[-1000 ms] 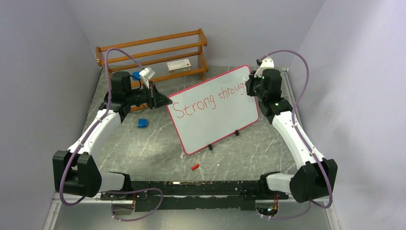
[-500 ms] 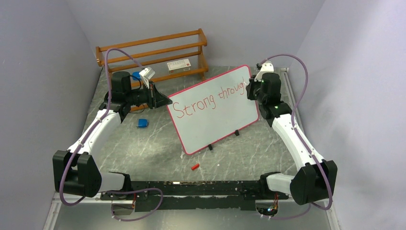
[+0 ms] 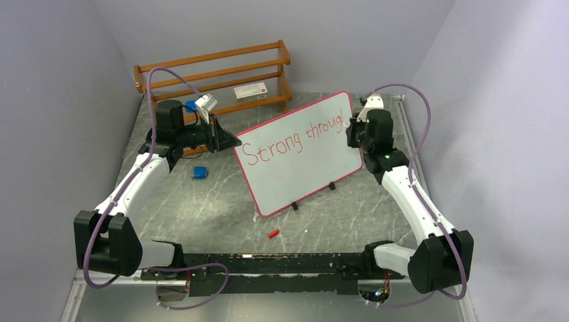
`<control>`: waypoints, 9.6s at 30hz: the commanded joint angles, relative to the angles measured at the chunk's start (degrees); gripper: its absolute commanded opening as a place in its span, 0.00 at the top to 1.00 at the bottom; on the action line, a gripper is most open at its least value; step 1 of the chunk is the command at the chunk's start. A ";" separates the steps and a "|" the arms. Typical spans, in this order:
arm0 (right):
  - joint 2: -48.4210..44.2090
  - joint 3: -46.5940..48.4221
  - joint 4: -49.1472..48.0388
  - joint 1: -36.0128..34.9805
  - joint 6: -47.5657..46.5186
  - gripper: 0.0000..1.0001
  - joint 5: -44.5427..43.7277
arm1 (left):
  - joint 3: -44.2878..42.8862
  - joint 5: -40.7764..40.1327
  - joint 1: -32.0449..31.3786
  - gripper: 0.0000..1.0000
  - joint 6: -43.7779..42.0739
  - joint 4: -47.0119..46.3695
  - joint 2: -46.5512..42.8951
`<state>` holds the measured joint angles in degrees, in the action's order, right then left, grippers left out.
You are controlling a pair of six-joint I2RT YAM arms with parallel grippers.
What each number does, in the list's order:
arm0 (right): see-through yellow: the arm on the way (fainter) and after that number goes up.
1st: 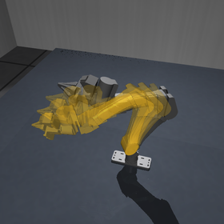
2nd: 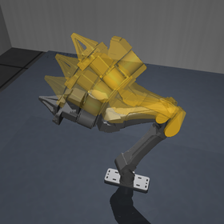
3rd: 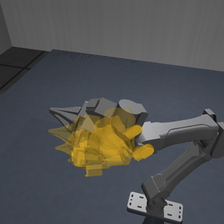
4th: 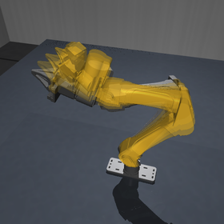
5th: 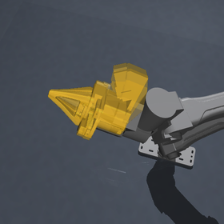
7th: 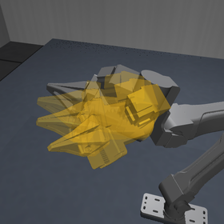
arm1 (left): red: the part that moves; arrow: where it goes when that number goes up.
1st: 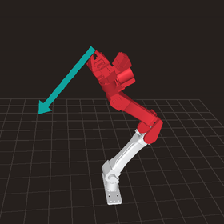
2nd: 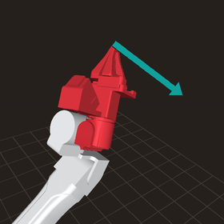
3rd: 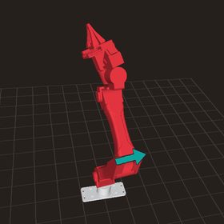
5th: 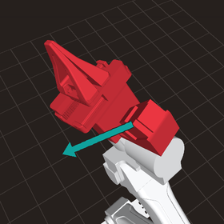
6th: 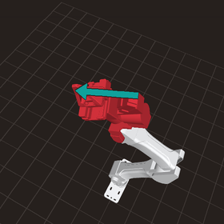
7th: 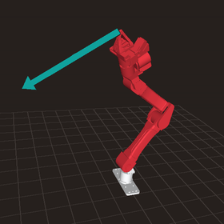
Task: Write a sentence on the whiteboard
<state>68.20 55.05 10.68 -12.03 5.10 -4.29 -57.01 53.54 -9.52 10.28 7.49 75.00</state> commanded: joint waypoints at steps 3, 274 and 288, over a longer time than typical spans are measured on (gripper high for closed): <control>-0.36 -0.20 -0.40 0.41 0.30 1.00 -0.13 | 0.76 -3.53 -1.56 0.95 -4.21 4.64 1.37; 1.22 -8.16 2.94 -52.17 18.96 1.00 -31.03 | 0.51 -9.70 -1.56 0.95 -2.74 6.31 1.13; -0.55 -9.66 4.97 -50.57 19.89 1.00 -34.46 | 0.50 -9.94 -1.56 0.95 -2.92 6.41 1.20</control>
<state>68.23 46.63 15.75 -63.86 24.08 -35.27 -57.39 49.45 -10.24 10.94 9.26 74.26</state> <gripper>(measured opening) 0.133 0.081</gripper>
